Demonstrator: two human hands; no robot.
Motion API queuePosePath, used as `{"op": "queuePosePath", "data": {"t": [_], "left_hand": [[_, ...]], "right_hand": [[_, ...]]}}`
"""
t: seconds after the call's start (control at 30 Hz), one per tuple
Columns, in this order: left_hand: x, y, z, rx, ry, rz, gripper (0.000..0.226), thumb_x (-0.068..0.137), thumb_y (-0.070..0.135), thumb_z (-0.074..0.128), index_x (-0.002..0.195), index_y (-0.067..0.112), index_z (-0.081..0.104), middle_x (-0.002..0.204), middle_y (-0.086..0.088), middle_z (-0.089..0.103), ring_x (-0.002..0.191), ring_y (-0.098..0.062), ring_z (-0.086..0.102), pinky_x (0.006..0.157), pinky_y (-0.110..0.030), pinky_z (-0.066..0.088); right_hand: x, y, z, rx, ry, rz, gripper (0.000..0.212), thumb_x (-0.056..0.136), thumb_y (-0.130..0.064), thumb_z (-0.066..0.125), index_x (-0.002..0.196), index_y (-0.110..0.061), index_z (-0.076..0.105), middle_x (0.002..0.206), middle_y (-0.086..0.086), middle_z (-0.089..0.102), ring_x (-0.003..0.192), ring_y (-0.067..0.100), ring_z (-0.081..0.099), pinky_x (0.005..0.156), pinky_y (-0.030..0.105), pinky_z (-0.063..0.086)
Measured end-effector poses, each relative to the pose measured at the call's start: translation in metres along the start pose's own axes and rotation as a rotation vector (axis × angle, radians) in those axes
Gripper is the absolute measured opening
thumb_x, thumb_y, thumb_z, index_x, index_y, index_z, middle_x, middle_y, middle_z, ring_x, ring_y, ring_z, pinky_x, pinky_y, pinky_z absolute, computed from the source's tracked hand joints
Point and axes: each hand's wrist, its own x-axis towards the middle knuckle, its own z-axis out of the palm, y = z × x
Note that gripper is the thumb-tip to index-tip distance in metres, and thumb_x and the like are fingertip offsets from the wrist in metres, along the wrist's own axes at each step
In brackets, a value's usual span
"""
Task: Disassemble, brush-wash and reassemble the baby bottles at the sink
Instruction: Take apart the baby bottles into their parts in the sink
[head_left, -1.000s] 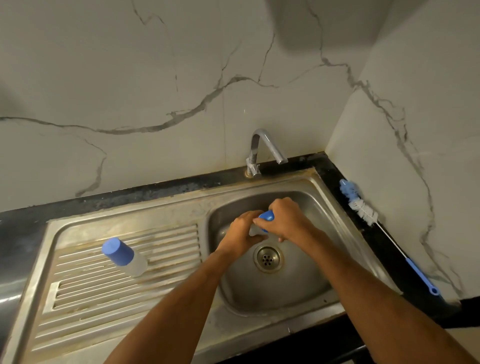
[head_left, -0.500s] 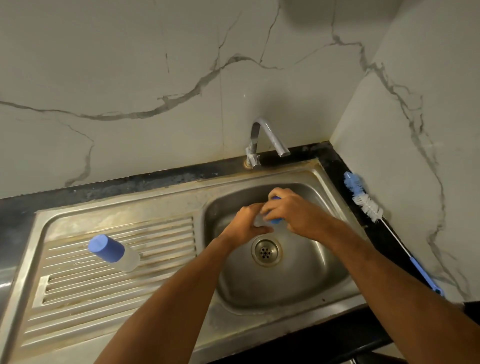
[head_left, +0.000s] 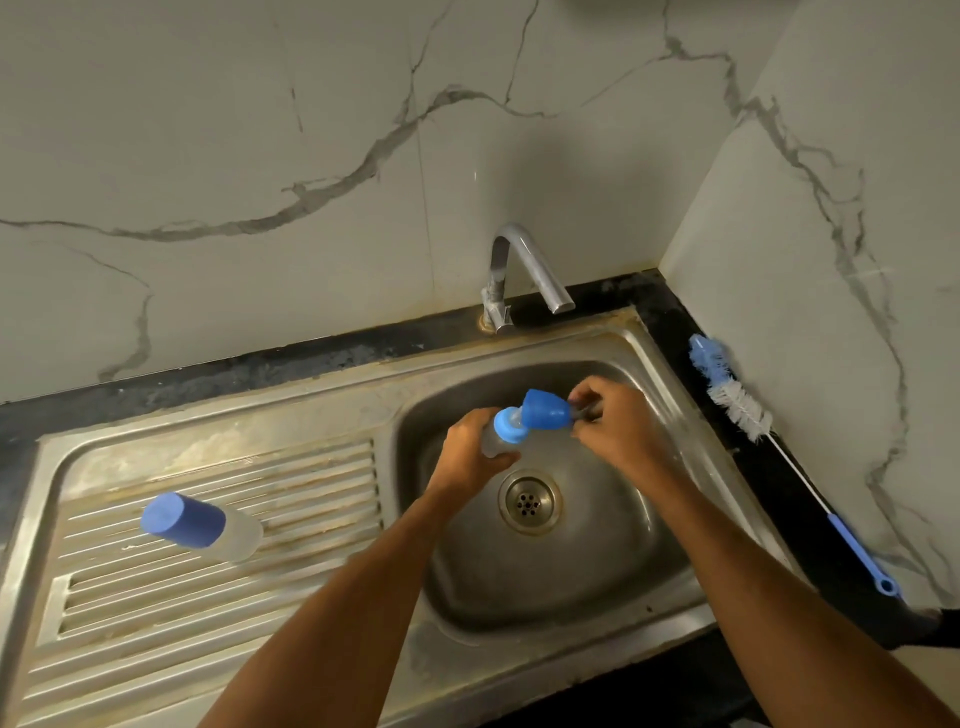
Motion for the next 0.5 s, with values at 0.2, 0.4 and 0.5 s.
{"op": "queuePosePath", "data": {"t": [0.2, 0.4, 0.5], "left_hand": [[0.02, 0.0, 0.015, 0.066, -0.094, 0.039, 0.055, 0.075, 0.023, 0.087, 0.123, 0.024, 0.06, 0.117, 0.007, 0.065, 0.103, -0.009, 0.063, 0.091, -0.028, 0.054], [0.038, -0.009, 0.021, 0.052, -0.061, -0.015, 0.055, 0.074, 0.019, 0.087, 0.123, 0.022, 0.061, 0.118, 0.005, 0.065, 0.103, -0.009, 0.062, 0.09, -0.024, 0.05], [0.044, -0.019, 0.024, 0.047, -0.033, -0.088, 0.059, 0.074, 0.019, 0.087, 0.126, 0.02, 0.06, 0.117, 0.006, 0.064, 0.104, -0.009, 0.061, 0.086, -0.015, 0.044]], "right_hand": [[0.014, 0.007, 0.028, 0.479, -0.251, 0.119, 0.06, 0.072, 0.016, 0.065, 0.12, -0.021, 0.065, 0.12, 0.005, 0.055, 0.103, 0.025, 0.064, 0.069, 0.035, 0.062], [0.039, 0.011, 0.034, 0.341, -0.238, 0.107, 0.054, 0.069, 0.0, 0.081, 0.116, -0.022, 0.066, 0.116, -0.001, 0.059, 0.097, 0.012, 0.063, 0.062, 0.011, 0.05], [0.055, 0.027, 0.03, 0.267, -0.166, 0.144, 0.061, 0.071, -0.007, 0.085, 0.124, -0.025, 0.063, 0.119, -0.004, 0.052, 0.104, 0.012, 0.059, 0.078, 0.015, 0.046]]}}
